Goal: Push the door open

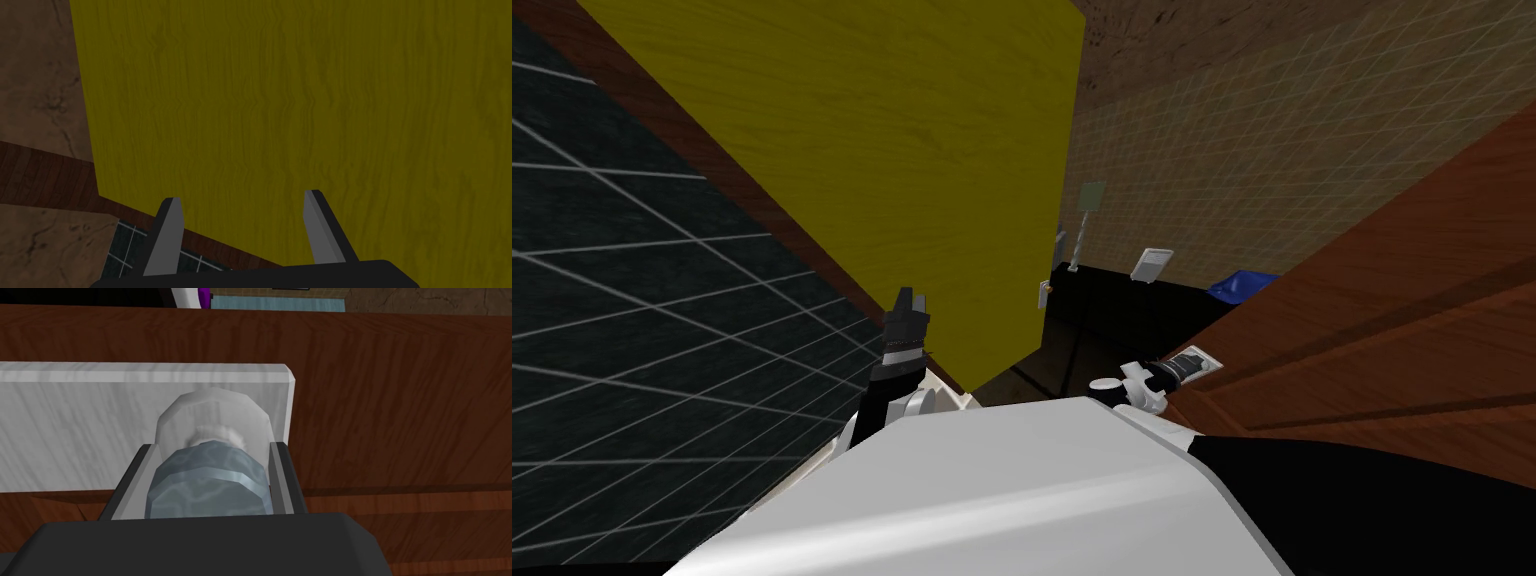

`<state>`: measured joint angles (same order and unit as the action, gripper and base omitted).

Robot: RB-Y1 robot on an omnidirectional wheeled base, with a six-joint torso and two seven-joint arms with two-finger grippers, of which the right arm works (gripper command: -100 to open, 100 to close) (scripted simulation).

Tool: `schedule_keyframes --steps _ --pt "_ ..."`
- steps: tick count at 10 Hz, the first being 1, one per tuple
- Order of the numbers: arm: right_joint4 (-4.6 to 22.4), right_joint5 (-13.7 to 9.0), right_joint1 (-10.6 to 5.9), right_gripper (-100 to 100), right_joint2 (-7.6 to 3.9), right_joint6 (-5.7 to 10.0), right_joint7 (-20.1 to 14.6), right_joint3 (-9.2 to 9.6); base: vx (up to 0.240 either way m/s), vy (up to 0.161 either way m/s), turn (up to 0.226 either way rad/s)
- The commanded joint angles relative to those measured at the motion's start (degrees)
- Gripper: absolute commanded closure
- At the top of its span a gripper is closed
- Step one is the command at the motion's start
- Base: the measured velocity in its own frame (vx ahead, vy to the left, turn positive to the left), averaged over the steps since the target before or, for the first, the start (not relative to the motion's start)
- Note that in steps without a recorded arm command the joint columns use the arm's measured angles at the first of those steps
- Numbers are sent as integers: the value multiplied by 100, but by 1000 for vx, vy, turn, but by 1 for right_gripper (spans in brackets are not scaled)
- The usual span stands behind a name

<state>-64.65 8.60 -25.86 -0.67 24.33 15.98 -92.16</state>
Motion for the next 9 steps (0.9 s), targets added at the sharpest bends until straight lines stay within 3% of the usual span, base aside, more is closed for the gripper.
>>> schedule_keyframes --steps 1,5,6,9 --pt "-160 -10 -72 100 -32 65 76 -179 51 -95 59" --pt "-262 -28 -261 100 74 138 259 -591 34 -103 53" --pt "-307 -36 -343 100 141 169 337 -768 55 -112 77" --pt "-383 -50 -483 100 295 222 473 -1075 52 -108 44"
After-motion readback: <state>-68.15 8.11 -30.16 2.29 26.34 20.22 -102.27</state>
